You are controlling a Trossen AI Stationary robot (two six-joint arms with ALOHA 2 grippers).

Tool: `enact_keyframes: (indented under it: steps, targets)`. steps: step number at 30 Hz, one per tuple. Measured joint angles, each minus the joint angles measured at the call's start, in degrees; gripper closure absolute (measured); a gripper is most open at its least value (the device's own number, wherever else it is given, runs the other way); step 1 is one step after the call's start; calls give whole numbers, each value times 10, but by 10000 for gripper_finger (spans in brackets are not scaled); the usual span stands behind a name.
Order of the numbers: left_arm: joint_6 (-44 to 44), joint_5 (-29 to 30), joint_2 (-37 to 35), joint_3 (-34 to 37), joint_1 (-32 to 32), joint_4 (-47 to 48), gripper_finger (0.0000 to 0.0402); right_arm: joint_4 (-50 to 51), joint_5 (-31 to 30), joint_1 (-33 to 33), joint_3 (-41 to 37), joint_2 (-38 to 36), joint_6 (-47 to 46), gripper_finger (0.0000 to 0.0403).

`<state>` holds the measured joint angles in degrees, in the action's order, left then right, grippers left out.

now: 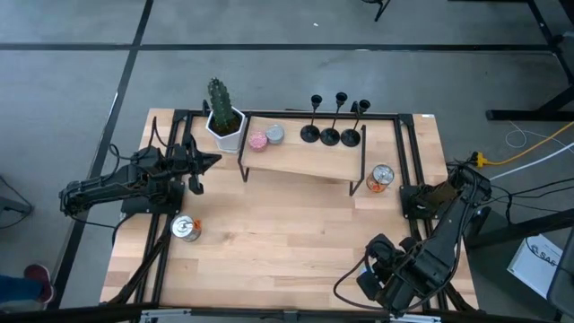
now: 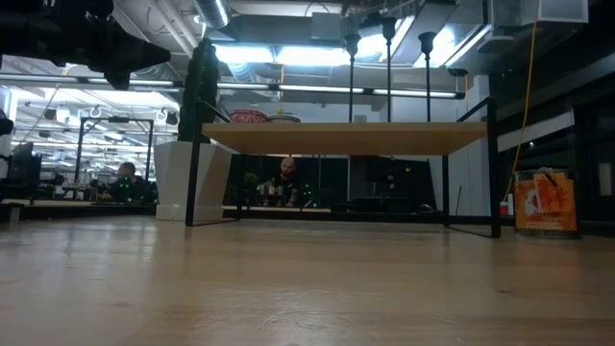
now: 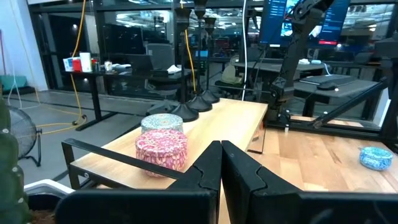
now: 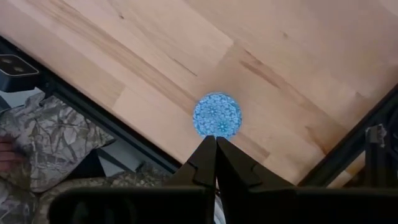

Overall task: Pick & Place candle stick holders
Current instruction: Put the light blue scented candle on the shelf

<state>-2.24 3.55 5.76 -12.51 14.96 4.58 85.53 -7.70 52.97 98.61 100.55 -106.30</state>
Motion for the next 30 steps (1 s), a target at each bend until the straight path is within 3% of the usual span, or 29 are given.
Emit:
enact_keyframes:
  steps: [6,21,30]
  targets:
    - [0,0,0,0,0,0,396,0,-29,0,0,3,0,390]
    - [0,-2,0,0,0,0,396,-60,-31,0,0,42,2,388]
    - [0,-2,0,0,0,0,396,-103,-28,0,0,59,1,346]
